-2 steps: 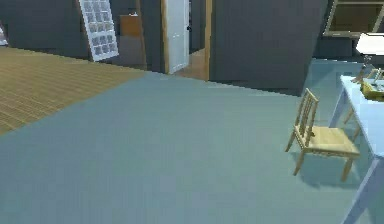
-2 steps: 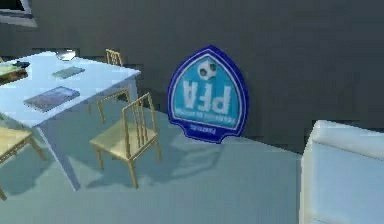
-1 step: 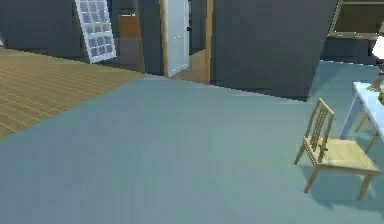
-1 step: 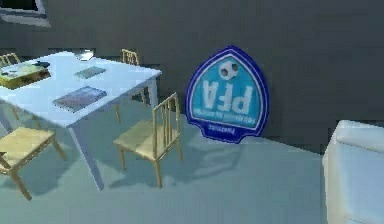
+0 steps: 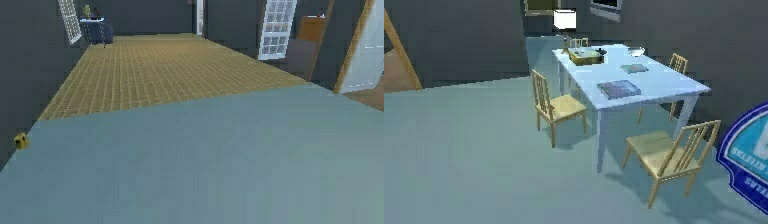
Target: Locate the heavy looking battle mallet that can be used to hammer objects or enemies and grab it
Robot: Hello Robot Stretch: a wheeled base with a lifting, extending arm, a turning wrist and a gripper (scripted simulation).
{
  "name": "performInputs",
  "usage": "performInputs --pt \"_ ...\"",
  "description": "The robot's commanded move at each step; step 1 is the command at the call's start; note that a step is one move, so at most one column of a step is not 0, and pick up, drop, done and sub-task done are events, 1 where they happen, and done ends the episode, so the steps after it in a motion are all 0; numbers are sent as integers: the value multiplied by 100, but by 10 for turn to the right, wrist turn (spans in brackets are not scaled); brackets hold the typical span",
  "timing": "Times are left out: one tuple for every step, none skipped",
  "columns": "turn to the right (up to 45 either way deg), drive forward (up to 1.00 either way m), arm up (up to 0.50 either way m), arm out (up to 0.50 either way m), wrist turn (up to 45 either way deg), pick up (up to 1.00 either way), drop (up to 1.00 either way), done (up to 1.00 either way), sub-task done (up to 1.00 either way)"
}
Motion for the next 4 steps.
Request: performInputs --pt "0 100 0 0 0 0 0 0 0" --pt "0 100 0 0 0 0 0 0 0" --pt "0 100 0 0 0 0 0 0 0" --pt "0 100 0 0 0 0 0 0 0"
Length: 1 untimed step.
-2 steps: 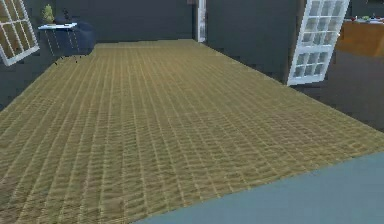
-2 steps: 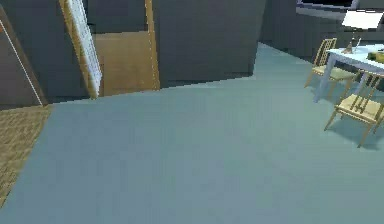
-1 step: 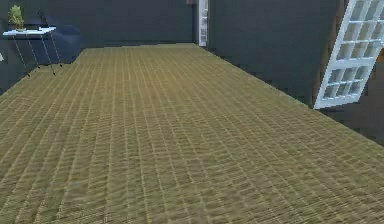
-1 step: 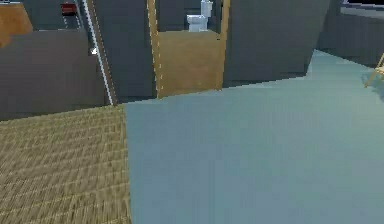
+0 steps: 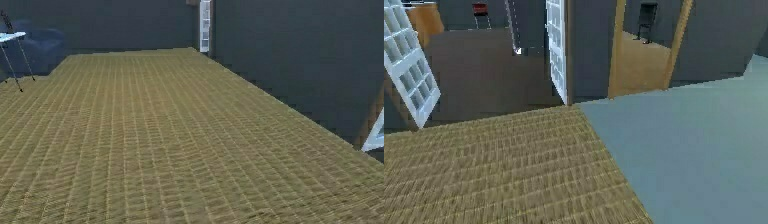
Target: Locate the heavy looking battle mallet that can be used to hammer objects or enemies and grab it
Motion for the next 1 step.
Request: performInputs --pt "0 100 0 0 0 0 0 0 0"
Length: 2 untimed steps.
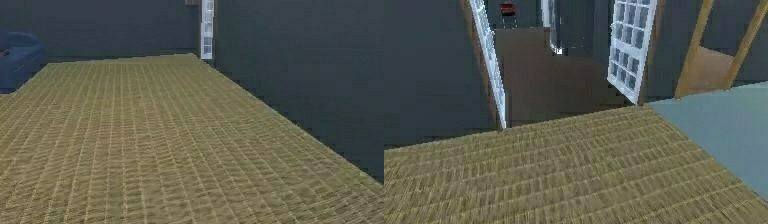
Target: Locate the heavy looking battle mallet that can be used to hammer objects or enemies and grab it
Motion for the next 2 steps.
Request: performInputs --pt "0 100 0 0 0 0 0 0 0" --pt "0 100 0 0 0 0 0 0 0"
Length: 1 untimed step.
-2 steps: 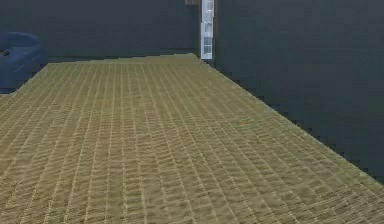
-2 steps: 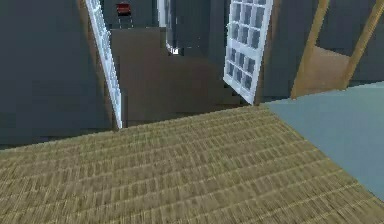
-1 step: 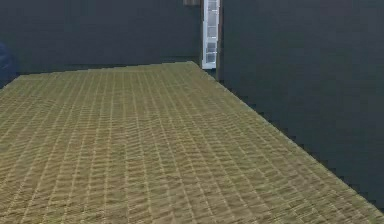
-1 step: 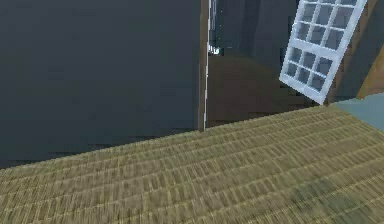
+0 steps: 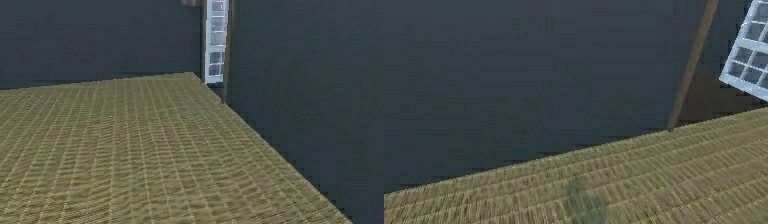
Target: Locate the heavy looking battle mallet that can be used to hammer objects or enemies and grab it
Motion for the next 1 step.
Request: performInputs --pt "0 100 0 0 0 0 0 0 0"
